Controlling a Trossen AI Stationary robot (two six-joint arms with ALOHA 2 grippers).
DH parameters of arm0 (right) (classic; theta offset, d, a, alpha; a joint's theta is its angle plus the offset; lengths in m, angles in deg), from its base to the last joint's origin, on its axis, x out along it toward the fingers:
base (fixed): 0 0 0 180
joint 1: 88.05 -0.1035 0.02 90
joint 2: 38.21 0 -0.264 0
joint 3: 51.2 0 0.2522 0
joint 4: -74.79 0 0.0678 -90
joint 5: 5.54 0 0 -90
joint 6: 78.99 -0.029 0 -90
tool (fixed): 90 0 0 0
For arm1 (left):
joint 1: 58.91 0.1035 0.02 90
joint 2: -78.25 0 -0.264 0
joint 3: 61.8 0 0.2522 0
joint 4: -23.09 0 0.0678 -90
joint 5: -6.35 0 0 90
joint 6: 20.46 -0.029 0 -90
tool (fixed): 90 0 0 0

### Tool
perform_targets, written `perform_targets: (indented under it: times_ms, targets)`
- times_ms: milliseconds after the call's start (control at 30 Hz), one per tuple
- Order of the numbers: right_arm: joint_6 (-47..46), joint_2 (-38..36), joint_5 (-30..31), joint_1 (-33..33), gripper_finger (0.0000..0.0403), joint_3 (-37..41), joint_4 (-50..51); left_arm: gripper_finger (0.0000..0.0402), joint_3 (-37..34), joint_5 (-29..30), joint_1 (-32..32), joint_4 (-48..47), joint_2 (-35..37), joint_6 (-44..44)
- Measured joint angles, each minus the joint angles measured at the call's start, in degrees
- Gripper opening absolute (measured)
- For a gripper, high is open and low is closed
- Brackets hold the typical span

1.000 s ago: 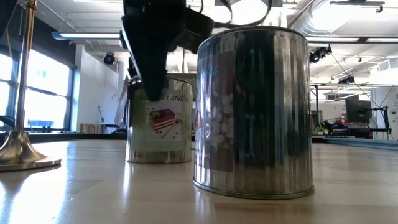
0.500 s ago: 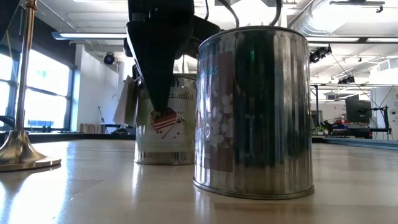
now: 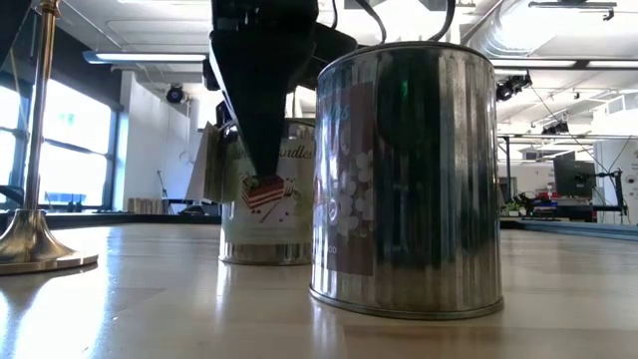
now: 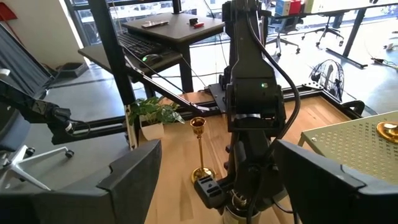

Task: Pick & Place candle stick holders
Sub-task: Put the green scented candle on the shelf aligned with the other green scented candle

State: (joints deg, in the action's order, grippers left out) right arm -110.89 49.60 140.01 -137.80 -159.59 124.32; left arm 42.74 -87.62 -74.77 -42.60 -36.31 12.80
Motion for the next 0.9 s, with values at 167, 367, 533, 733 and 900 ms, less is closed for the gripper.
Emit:
perform_targets:
  times_ms: [167, 367, 533, 733, 900]
  targets:
    - [0.7, 0.0, 0.0, 0.1, 0.0307, 0.0, 0.0, 0.0399, 0.0, 0.0, -0.3, -0.4, 0.0, 0.2]
    - [0.9, 0.0, 0.1, 0.3, 0.0307, 0.0, 0.0, 0.0399, 0.0, -0.1, -0.3, -0.4, 0.0, 0.2]
    - [0.9, 0.0, 0.0, 0.3, 0.0307, 0.0, 0.0, 0.0399, 0.0, -0.1, -0.3, -0.1, 0.0, 0.2]
    - [1.3, 0.0, 0.0, 0.3, 0.0307, 0.0, 0.0, 0.0399, 0.0, -2.0, -0.3, 0.9, -1.2, 0.2]
    - [1.4, 0.0, 0.0, 0.3, 0.0307, 0.0, 0.2, 0.0395, 0.0, -4.2, -0.3, 1.4, -1.8, 0.2]
